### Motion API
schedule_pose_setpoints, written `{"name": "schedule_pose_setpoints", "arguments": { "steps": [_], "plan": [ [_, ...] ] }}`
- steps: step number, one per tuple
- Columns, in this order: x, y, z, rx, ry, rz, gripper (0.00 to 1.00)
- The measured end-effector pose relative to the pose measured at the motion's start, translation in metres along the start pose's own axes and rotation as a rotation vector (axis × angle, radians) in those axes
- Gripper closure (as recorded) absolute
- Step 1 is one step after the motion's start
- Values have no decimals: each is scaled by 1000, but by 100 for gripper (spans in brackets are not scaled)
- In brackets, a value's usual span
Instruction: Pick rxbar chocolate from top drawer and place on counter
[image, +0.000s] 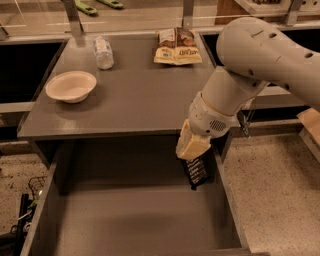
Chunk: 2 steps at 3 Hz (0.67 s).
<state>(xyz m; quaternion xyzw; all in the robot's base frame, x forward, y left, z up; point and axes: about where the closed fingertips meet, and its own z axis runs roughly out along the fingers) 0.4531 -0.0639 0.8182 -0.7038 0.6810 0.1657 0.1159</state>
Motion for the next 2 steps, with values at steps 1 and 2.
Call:
{"name": "schedule_pose_setpoints", "arguments": {
  "steps": [1, 2],
  "plan": [
    [-2, -5, -5, 13, 3, 0, 100],
    [-12, -15, -34, 70, 37, -15, 100]
  ]
}}
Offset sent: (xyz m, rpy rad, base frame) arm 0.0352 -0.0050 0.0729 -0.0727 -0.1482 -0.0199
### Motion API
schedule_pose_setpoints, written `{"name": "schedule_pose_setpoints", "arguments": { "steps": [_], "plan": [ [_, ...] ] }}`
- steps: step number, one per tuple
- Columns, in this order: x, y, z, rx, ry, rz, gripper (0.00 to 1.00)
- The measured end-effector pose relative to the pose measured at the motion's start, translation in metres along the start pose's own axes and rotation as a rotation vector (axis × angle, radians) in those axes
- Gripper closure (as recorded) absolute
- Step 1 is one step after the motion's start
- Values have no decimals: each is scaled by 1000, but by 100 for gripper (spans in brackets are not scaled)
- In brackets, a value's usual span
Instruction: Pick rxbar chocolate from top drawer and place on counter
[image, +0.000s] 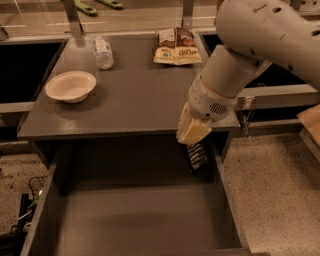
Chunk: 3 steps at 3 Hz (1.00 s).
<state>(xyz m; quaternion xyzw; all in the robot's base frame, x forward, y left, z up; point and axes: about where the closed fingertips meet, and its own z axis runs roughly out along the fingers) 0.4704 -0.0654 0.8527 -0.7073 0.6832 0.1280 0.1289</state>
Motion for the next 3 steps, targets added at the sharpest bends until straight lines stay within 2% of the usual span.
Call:
{"name": "schedule_pose_setpoints", "arguments": {
  "steps": [2, 3],
  "plan": [
    [-19, -30, -54, 104, 78, -31, 100],
    [-26, -71, -80, 152, 93, -11, 100]
  ]
}}
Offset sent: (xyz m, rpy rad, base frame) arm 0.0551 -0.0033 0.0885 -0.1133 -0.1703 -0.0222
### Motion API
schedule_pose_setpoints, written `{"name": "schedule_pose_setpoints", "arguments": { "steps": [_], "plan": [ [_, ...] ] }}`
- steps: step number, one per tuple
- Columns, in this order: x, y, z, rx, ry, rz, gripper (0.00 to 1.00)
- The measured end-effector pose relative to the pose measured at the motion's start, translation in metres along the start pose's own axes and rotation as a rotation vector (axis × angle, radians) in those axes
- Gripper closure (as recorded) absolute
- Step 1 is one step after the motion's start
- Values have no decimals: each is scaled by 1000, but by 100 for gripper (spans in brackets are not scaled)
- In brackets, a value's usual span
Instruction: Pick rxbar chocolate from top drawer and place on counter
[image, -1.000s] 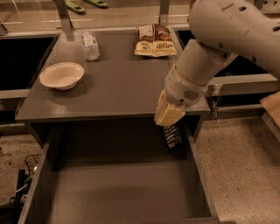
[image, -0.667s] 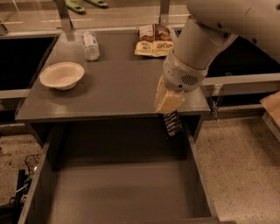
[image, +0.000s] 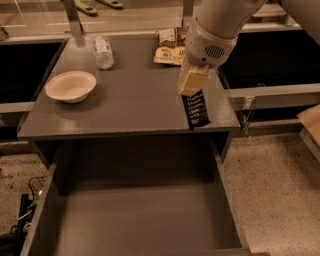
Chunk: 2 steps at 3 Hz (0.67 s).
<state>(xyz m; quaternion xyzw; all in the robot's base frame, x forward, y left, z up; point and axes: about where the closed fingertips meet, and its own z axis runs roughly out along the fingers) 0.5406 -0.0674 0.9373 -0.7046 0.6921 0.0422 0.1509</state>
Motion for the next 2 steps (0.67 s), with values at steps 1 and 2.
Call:
{"name": "schedule_pose_setpoints", "arguments": {
  "steps": [1, 2],
  "plan": [
    [0, -2, 2, -2, -4, 3, 100],
    [1, -26, 19, -21, -9, 6, 100]
  ]
}}
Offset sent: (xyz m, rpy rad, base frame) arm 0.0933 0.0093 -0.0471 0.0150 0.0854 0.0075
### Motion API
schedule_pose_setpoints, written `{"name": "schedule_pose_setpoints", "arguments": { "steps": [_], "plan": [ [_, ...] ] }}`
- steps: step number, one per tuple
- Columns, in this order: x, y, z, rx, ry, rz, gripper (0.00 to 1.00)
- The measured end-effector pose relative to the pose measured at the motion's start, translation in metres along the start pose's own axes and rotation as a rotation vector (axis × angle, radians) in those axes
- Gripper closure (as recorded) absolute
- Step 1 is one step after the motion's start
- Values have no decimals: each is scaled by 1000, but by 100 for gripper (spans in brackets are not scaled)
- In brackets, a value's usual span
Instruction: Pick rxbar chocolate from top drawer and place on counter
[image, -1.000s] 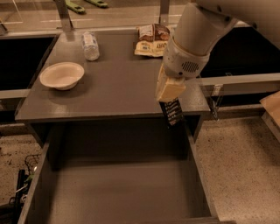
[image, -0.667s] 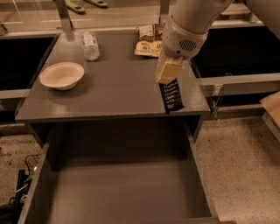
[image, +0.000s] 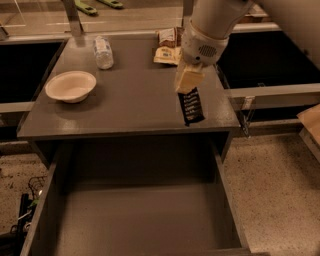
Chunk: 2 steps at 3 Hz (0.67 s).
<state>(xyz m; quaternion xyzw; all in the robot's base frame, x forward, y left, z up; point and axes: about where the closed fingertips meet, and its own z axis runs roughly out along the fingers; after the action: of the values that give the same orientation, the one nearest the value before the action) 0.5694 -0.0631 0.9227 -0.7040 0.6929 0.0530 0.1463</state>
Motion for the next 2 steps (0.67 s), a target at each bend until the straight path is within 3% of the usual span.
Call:
{"name": "schedule_pose_setpoints", "arguments": {
  "steps": [1, 2],
  "plan": [
    [-1, -67, 34, -10, -13, -17, 100],
    [-3, -67, 38, -18, 3, -27, 100]
  ]
}}
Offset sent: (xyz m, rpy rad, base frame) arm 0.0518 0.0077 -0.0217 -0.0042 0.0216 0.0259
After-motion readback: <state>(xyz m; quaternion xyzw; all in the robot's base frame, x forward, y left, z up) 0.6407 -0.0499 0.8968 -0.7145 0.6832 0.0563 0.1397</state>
